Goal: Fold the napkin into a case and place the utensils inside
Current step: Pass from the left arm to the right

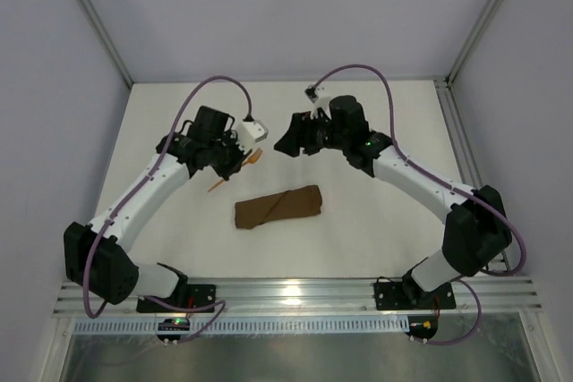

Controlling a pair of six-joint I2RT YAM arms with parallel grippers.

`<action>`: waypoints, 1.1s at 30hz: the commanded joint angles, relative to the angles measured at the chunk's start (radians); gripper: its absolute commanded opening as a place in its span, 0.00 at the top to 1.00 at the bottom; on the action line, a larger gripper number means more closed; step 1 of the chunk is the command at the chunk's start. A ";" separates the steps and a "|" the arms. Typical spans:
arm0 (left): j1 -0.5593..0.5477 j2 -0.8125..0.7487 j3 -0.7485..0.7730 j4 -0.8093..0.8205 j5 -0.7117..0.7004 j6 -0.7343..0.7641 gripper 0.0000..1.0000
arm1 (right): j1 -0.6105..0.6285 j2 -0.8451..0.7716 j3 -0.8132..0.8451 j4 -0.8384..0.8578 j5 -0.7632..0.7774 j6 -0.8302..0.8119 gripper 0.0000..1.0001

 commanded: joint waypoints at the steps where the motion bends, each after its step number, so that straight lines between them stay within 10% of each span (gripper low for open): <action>1: -0.069 -0.028 -0.041 -0.081 -0.014 0.011 1.00 | 0.061 0.059 0.076 0.063 -0.114 0.067 0.33; 14: -0.161 -0.042 -0.036 -0.087 -0.034 0.022 1.00 | 0.111 0.175 0.053 0.078 -0.085 0.117 0.41; 33: -0.172 -0.022 -0.058 -0.061 -0.034 0.040 1.00 | 0.127 0.191 -0.022 0.161 -0.124 0.170 0.97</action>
